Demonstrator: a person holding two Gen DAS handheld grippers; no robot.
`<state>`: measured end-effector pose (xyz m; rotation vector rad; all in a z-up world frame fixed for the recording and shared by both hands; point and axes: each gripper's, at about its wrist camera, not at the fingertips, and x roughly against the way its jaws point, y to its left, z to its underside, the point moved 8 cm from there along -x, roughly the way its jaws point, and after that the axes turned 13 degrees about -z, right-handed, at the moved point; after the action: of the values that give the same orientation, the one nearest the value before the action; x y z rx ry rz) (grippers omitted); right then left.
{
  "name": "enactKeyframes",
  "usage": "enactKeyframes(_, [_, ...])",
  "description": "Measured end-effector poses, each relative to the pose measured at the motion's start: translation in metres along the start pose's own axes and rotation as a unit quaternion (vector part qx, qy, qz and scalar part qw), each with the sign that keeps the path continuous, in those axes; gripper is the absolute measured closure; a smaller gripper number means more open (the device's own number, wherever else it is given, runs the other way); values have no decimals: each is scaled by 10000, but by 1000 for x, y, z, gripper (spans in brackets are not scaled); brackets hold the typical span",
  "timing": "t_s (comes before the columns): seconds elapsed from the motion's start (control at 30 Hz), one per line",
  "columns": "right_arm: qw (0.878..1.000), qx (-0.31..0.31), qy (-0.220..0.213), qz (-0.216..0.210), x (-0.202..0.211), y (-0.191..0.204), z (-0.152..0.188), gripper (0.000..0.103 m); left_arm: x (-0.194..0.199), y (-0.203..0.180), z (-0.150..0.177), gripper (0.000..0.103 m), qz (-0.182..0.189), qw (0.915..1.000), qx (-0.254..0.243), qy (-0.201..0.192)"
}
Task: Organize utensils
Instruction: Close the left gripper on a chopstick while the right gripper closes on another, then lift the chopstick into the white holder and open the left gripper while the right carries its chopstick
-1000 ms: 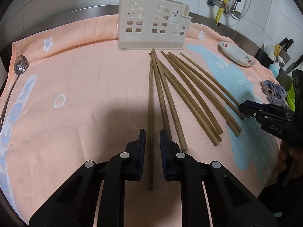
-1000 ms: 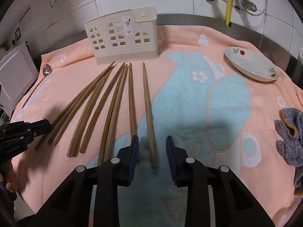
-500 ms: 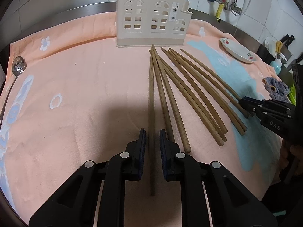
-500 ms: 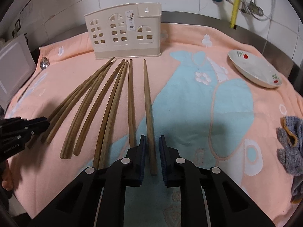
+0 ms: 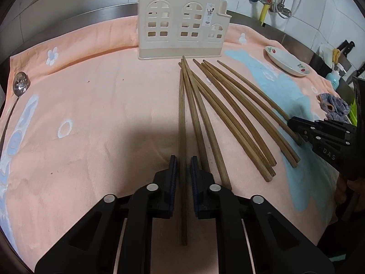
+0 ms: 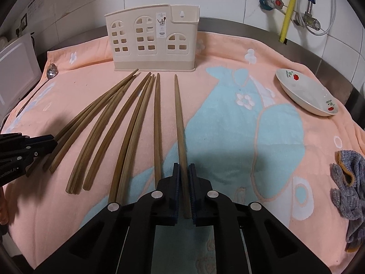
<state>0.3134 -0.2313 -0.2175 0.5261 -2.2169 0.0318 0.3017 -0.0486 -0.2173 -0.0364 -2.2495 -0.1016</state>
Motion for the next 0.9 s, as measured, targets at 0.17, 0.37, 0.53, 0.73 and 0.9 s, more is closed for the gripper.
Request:
enactKeyframes(0.17, [9999, -74, -81, -48, 5, 1, -3, 97, 1, 2, -2, 98, 24, 10000, 50, 16])
enactKeyframes(0.37, [9987, 142, -487, -14, 35, 13, -26, 97, 18, 6, -18, 98, 18, 9997, 52, -237])
enactKeyframes(0.53, [9952, 276, -934, -41, 64, 22, -53, 97, 38, 12, -38, 98, 20, 9985, 51, -536])
enactKeyframes(0.73, [9910, 439, -1249, -202, 83, 31, -91, 97, 59, 18, -71, 98, 66, 9964, 49, -849])
enactKeyframes(0.9, [9876, 581, -1419, -344, 103, 32, -136, 97, 79, 19, -105, 98, 37, 9934, -74, -1140])
